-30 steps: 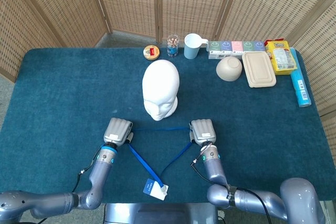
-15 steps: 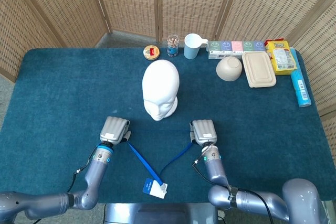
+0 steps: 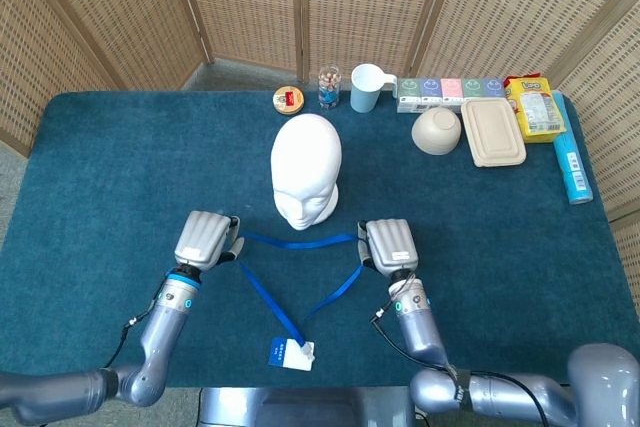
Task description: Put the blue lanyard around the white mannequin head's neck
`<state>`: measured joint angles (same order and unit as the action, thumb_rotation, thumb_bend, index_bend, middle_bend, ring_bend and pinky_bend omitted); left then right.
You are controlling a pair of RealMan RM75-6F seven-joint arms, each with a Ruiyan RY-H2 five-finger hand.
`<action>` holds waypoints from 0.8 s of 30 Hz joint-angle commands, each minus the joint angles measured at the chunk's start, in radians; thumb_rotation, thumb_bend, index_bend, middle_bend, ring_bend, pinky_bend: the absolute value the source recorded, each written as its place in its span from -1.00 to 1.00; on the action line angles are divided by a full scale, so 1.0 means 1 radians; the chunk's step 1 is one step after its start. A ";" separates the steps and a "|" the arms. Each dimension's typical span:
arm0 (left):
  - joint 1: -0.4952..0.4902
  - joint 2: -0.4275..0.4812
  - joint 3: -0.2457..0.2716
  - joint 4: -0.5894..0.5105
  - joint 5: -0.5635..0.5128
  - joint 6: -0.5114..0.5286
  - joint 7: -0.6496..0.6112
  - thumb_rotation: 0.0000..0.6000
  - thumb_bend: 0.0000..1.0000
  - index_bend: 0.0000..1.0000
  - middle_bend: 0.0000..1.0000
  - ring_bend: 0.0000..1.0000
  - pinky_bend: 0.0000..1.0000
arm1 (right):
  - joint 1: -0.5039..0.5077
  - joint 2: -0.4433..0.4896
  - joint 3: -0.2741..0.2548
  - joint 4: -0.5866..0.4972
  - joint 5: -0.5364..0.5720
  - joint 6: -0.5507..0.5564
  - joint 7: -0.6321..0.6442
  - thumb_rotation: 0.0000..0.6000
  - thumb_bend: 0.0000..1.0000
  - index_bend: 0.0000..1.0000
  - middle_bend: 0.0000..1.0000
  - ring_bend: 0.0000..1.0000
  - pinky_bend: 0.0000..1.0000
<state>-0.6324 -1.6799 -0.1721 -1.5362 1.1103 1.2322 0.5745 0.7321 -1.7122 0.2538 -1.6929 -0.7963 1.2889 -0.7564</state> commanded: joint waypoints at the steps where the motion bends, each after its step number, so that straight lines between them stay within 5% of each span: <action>1: 0.018 0.057 -0.009 -0.079 0.045 0.029 -0.049 0.55 -0.12 0.37 1.00 1.00 1.00 | -0.023 0.061 0.003 -0.100 -0.072 0.059 0.006 0.83 0.19 0.26 1.00 1.00 1.00; 12: 0.031 0.200 -0.062 -0.309 0.176 0.102 -0.103 0.56 -0.12 0.37 1.00 1.00 1.00 | -0.042 0.200 0.035 -0.353 -0.203 0.144 -0.028 0.84 0.19 0.27 1.00 1.00 1.00; 24: -0.003 0.286 -0.165 -0.387 0.136 0.092 -0.093 0.54 -0.12 0.37 1.00 1.00 1.00 | -0.032 0.322 0.153 -0.418 -0.160 0.131 0.018 0.84 0.19 0.27 1.00 1.00 1.00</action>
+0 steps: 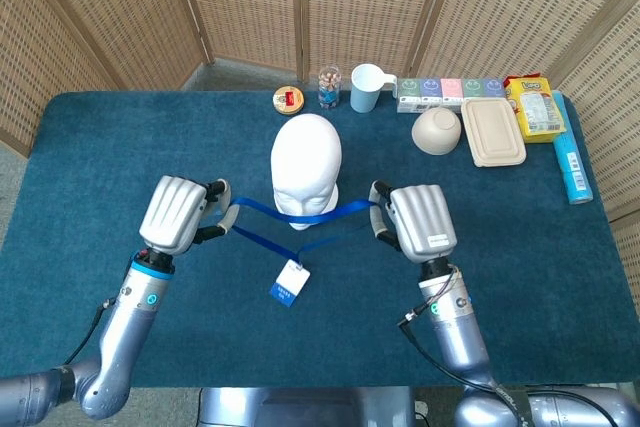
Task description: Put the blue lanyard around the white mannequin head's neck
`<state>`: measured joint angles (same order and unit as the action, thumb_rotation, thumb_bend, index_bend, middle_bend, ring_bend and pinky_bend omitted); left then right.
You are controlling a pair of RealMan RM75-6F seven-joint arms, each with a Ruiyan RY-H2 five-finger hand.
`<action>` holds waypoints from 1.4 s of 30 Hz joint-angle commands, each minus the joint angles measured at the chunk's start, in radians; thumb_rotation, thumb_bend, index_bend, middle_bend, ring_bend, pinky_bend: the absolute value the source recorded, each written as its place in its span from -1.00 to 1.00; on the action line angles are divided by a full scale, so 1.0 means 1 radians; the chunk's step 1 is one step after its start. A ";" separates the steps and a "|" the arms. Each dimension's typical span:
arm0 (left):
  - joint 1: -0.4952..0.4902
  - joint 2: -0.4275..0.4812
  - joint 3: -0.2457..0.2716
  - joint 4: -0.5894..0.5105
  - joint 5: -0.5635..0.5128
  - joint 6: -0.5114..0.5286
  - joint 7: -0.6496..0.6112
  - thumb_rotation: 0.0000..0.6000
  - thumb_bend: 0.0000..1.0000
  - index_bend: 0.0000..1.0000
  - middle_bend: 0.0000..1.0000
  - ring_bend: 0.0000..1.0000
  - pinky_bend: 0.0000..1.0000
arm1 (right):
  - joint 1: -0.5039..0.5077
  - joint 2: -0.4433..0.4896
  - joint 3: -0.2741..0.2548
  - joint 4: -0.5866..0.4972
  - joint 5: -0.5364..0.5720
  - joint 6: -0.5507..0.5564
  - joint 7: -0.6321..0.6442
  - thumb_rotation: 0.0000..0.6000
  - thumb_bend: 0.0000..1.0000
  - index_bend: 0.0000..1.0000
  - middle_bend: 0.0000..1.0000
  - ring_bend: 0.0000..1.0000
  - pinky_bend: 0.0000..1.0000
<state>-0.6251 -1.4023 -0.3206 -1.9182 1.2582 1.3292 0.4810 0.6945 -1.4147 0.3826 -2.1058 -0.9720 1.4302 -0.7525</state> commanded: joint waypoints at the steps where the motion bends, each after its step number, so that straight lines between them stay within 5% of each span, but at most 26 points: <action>1: -0.017 0.012 -0.030 -0.003 -0.021 -0.008 0.000 0.55 -0.12 0.37 1.00 1.00 1.00 | 0.010 0.036 0.040 -0.003 0.028 -0.015 0.019 0.84 0.20 0.27 1.00 1.00 1.00; 9: -0.083 0.016 -0.117 0.065 -0.128 -0.052 -0.002 0.56 -0.12 0.37 1.00 1.00 1.00 | 0.052 0.101 0.143 0.088 0.158 -0.099 0.104 0.87 0.20 0.27 1.00 1.00 1.00; 19: -0.166 -0.009 -0.166 0.201 -0.248 -0.119 -0.014 0.57 -0.12 0.37 1.00 1.00 1.00 | 0.107 0.139 0.176 0.218 0.252 -0.194 0.168 0.88 0.20 0.27 1.00 1.00 1.00; 42: -0.254 -0.037 -0.159 0.337 -0.407 -0.189 -0.038 0.55 -0.12 0.37 1.00 1.00 1.00 | 0.216 0.155 0.137 0.374 0.342 -0.312 0.214 0.89 0.20 0.30 1.00 1.00 1.00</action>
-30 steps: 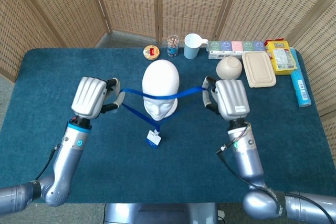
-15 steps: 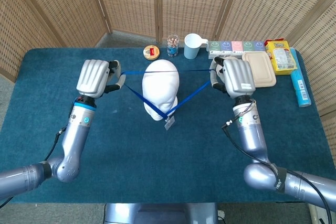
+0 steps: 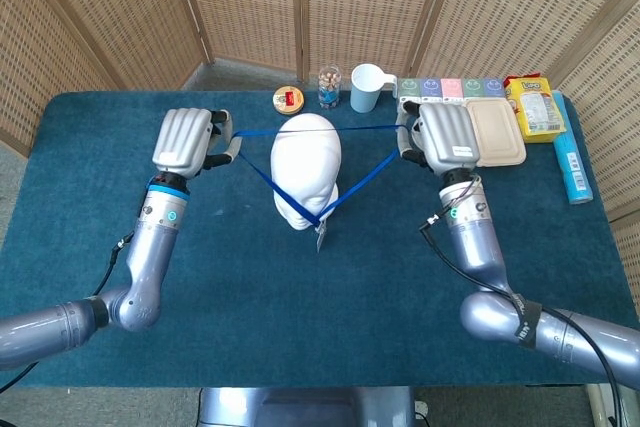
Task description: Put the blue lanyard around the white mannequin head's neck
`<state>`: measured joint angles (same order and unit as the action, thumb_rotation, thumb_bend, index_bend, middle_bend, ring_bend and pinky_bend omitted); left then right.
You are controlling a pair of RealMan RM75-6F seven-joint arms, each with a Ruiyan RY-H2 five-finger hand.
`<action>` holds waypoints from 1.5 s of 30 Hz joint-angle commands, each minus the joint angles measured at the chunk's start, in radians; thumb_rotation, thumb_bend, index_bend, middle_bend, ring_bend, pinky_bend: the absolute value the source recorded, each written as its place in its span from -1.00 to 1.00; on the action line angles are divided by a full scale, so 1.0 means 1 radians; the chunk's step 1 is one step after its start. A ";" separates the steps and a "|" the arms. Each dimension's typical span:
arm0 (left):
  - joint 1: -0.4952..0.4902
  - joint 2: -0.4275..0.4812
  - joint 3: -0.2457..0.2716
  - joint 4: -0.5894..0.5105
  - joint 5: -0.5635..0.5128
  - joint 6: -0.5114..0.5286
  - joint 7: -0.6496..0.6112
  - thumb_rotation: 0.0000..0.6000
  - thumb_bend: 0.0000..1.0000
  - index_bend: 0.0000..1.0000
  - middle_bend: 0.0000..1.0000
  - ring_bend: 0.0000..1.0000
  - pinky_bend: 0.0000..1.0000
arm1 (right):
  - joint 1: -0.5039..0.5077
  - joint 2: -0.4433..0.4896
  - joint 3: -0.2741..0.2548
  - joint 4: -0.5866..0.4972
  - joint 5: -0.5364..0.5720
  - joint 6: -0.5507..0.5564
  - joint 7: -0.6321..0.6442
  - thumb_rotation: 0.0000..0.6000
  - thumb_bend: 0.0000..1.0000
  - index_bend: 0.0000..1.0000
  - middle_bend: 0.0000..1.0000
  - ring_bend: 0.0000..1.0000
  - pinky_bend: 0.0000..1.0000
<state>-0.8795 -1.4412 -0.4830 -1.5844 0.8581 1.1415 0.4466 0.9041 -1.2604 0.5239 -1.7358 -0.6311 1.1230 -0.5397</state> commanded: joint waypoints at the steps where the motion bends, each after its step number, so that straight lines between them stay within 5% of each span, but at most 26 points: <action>1: 0.000 0.003 0.005 0.007 -0.012 -0.003 -0.005 0.56 -0.12 0.37 1.00 1.00 1.00 | 0.011 0.000 -0.007 0.007 0.002 -0.010 0.002 0.89 0.20 0.30 1.00 1.00 1.00; 45: -0.120 -0.143 0.016 0.300 -0.165 -0.027 0.040 0.57 -0.15 0.37 1.00 1.00 1.00 | 0.232 -0.098 -0.092 0.403 0.134 -0.237 -0.018 0.87 0.19 0.31 1.00 1.00 1.00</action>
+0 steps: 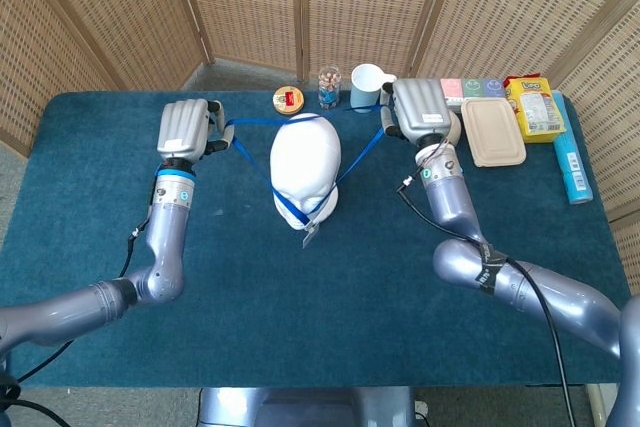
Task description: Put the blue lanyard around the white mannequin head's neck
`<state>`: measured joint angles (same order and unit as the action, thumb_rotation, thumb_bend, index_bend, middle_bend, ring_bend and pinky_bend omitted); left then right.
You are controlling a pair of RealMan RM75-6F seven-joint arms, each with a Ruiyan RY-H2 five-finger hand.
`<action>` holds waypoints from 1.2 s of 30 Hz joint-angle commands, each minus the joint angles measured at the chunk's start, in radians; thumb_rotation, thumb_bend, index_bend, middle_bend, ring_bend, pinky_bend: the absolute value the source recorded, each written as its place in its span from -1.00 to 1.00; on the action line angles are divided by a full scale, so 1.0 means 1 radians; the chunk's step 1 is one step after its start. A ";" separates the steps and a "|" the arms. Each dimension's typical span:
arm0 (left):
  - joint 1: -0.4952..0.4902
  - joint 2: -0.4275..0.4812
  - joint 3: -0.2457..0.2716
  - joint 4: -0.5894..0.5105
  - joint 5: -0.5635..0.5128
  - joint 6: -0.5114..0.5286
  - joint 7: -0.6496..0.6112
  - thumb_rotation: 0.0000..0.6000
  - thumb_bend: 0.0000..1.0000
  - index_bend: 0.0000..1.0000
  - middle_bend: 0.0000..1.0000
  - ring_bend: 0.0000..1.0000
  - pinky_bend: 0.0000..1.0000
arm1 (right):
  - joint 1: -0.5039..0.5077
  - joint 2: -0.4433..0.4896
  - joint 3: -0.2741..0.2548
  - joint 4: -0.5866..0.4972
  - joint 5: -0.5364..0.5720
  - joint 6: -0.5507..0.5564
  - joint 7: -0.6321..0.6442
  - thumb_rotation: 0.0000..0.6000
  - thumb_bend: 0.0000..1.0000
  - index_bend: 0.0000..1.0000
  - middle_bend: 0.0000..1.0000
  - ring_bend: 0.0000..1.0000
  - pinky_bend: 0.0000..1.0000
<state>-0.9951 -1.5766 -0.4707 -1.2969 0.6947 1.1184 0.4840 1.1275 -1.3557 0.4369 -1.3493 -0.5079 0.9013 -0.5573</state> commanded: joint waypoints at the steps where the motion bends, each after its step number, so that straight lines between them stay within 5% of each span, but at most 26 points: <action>1: -0.006 -0.012 0.004 0.019 -0.003 -0.006 0.002 0.57 -0.15 0.37 1.00 1.00 1.00 | 0.013 -0.003 -0.008 0.025 0.017 -0.023 -0.002 0.87 0.19 0.31 1.00 1.00 1.00; 36: -0.018 -0.055 0.045 0.065 0.020 -0.010 0.059 0.53 -0.23 0.37 1.00 1.00 1.00 | 0.094 -0.021 -0.085 0.185 0.126 -0.179 0.004 0.83 0.19 0.22 1.00 1.00 1.00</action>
<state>-1.0125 -1.6305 -0.4274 -1.2337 0.7150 1.1086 0.5409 1.2161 -1.3746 0.3566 -1.1754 -0.3857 0.7309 -0.5538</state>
